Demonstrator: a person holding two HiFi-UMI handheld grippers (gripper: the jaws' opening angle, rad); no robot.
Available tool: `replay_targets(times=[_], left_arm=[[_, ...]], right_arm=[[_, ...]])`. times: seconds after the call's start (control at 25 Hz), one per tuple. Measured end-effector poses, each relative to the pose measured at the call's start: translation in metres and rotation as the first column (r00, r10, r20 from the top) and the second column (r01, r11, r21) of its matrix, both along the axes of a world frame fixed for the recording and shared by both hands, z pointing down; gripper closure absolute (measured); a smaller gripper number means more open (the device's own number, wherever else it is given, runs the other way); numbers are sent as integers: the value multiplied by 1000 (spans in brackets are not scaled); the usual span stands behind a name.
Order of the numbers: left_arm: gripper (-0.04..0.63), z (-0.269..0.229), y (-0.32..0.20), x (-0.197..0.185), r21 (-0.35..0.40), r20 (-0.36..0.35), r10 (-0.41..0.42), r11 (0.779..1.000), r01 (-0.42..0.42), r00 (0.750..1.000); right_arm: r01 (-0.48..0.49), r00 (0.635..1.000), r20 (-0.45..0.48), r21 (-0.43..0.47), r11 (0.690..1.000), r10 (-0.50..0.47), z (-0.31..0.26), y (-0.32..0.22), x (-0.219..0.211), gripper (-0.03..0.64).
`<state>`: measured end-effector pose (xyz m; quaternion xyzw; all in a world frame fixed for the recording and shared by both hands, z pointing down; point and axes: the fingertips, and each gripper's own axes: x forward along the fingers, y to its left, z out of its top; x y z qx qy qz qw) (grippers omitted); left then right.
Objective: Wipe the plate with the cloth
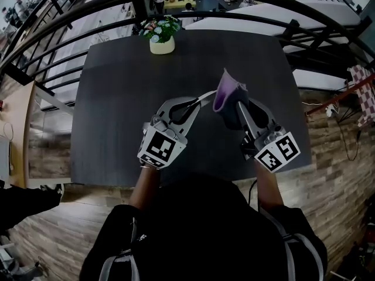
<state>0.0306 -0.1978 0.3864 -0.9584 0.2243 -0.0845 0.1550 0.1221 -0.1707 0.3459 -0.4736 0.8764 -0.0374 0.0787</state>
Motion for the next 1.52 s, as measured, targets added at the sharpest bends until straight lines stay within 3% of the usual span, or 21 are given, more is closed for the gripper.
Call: replay_targets(times=[0.28,0.72,1.08,1.24,1.52], left_arm=[[577,23,-5,-2,-122,-24,7,992,-10,1000],[577,69,-17,-5,-290,-12,13,957,-16,1000],[577,103,-30,-14,-409,0,-39,912,36,999],[577,109,-37,-21,-464,-37,-74,884,48,997],[577,113,-51,-31,-505,-76,-129,860,73,989]], right_arm=[[-26,999,-30,-55,998,24,24,-6,0,575],[-19,999,-33,-149,989,15,54,-21,-5,575],[-21,1000,-19,-215,976,17,77,-31,-8,575],[-13,1000,-17,-235,972,9,86,-34,-12,575],[8,1000,-15,-262,965,-13,96,-44,-21,575]])
